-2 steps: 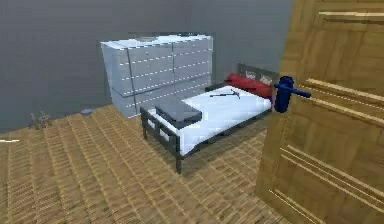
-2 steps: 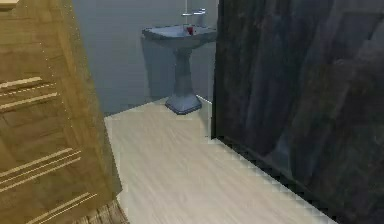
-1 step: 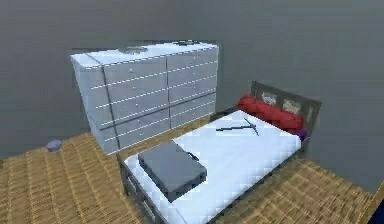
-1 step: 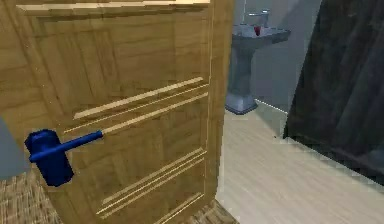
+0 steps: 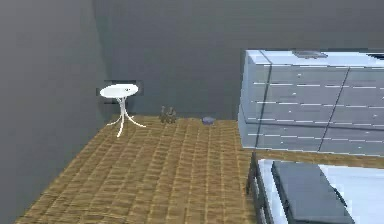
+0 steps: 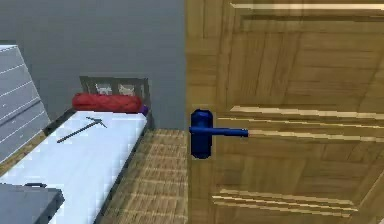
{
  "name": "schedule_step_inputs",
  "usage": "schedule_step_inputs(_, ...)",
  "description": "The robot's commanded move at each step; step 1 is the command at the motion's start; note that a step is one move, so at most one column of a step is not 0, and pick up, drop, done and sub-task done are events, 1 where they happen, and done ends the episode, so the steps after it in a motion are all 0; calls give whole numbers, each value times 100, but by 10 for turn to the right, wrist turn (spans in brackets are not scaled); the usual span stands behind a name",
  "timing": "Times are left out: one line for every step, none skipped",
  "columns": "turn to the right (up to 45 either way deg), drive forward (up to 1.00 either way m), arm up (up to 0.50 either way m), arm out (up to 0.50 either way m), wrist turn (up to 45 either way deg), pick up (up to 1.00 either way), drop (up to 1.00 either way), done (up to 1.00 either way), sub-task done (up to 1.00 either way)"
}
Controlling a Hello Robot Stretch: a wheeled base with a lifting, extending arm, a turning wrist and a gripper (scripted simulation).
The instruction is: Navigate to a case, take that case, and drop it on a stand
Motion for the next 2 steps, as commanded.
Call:
schedule_step_inputs(-450, 0, 0, 0, 0, 0, 0, 0, 0)
schedule_step_inputs(450, 0, 0, 0, 0, 0, 0, 0, 0)
